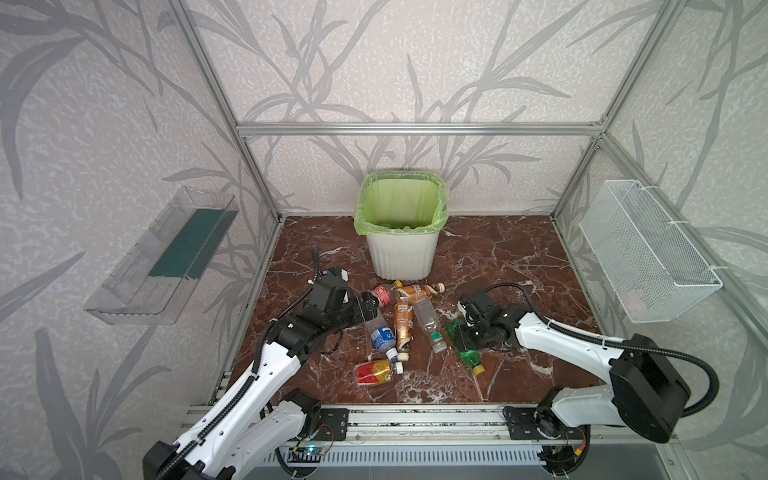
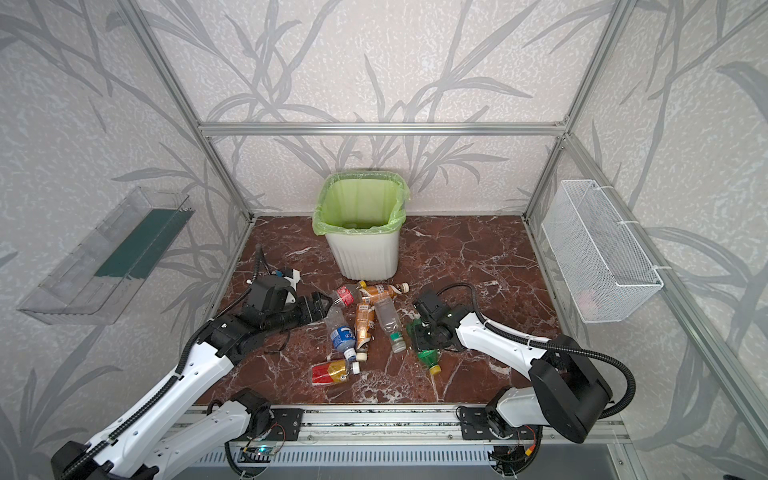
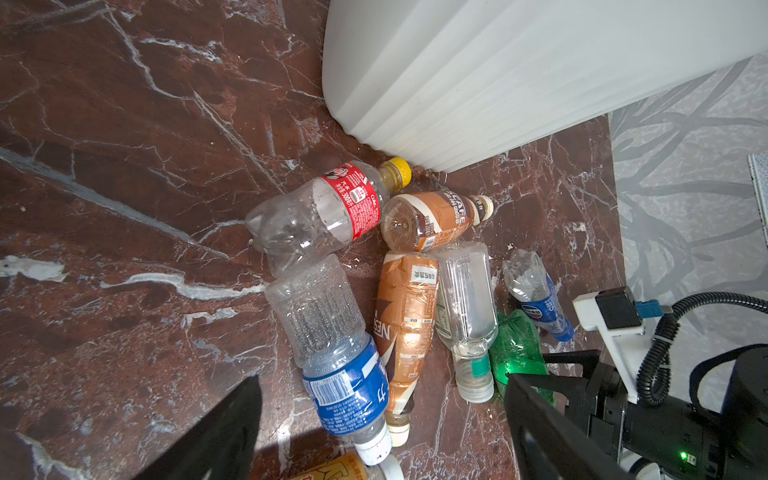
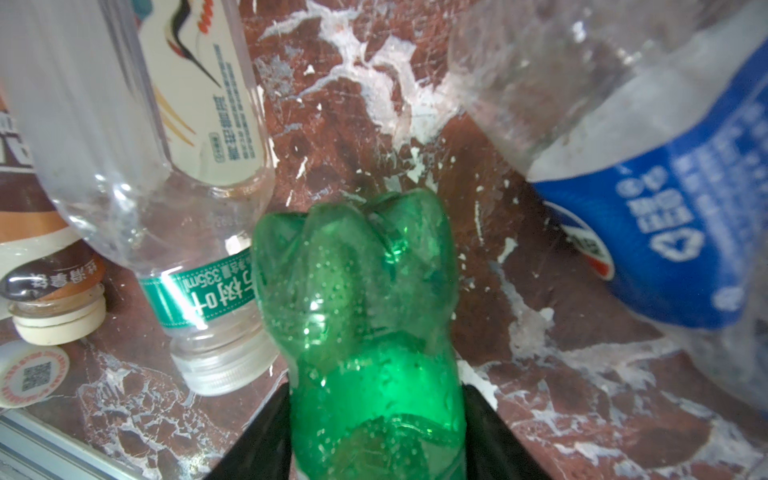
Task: Throw the plastic bottles in the bin
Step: 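Lift the green Sprite bottle with the right gripper and drop it into the bin, then lower the right gripper back toward the pile while the left reaches in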
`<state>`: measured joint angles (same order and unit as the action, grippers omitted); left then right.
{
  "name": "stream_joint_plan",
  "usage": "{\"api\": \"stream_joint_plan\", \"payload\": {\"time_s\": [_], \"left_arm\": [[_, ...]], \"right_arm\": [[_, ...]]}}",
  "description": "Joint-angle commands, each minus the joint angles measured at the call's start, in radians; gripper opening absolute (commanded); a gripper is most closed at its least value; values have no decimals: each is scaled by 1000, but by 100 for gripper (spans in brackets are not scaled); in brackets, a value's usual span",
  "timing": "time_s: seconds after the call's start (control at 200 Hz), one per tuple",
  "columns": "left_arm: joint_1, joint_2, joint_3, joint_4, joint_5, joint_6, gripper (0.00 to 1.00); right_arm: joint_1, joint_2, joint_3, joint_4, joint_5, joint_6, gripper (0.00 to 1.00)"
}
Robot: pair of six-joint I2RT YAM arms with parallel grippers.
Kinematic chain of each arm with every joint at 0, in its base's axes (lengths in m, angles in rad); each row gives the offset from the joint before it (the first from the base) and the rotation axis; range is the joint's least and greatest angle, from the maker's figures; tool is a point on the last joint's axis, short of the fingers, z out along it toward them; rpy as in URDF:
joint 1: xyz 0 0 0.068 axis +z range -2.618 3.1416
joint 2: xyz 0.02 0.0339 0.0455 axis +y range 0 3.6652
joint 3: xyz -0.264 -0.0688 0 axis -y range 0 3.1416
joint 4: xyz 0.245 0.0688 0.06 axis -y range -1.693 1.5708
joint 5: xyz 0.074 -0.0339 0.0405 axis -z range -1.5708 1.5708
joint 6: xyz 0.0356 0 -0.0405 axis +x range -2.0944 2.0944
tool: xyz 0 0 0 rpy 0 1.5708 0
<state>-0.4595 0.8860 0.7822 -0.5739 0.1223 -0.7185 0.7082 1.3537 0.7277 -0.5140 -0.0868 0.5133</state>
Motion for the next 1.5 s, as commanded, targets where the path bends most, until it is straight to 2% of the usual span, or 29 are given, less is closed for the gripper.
{"api": "stream_joint_plan", "payload": {"time_s": [0.0,0.23,0.395,0.47,0.54,0.675,0.765,0.8,0.875,0.925,0.965,1.0,1.04,1.09,1.195,1.365,1.495], "left_arm": [[5,-15,-5,-16,-6,-4,91],[4,-15,-9,-10,-5,-12,91],[5,-16,-5,-7,-1,-22,91],[7,-14,4,-7,-2,-21,91],[7,-6,21,-9,-1,-19,91],[16,10,71,-14,3,-9,91],[25,26,126,-29,10,-2,91],[29,31,150,-37,12,-1,91],[34,37,194,-49,22,3,91],[37,35,217,-60,23,8,91],[39,24,225,-69,19,16,91],[41,10,223,-73,11,21,91],[46,-8,211,-75,3,24,92],[57,-27,196,-81,2,25,92],[78,-65,159,-88,19,22,92],[91,-123,79,-90,23,14,92],[93,-137,31,-85,33,2,92]], "right_arm": [[8,-59,-26,-55,6,9,57],[10,-243,-76,24,14,44,55],[8,-441,-87,128,65,60,55],[3,-499,-29,172,85,28,55],[-6,-481,92,200,91,-29,56],[-27,-294,451,286,67,-135,58],[-31,-51,851,228,85,-189,60],[-40,68,1039,162,101,-200,64],[-89,372,1515,-164,102,-153,80],[-112,512,1787,-436,86,-119,88],[-103,569,1935,-564,139,-127,95],[-94,569,1981,-608,182,-141,97],[-91,518,1929,-596,196,-144,98],[-92,386,1737,-489,212,-152,99],[-104,21,1093,-126,238,-152,99],[-145,-246,599,-139,240,-58,95],[-177,-344,311,-145,191,22,93]]}}
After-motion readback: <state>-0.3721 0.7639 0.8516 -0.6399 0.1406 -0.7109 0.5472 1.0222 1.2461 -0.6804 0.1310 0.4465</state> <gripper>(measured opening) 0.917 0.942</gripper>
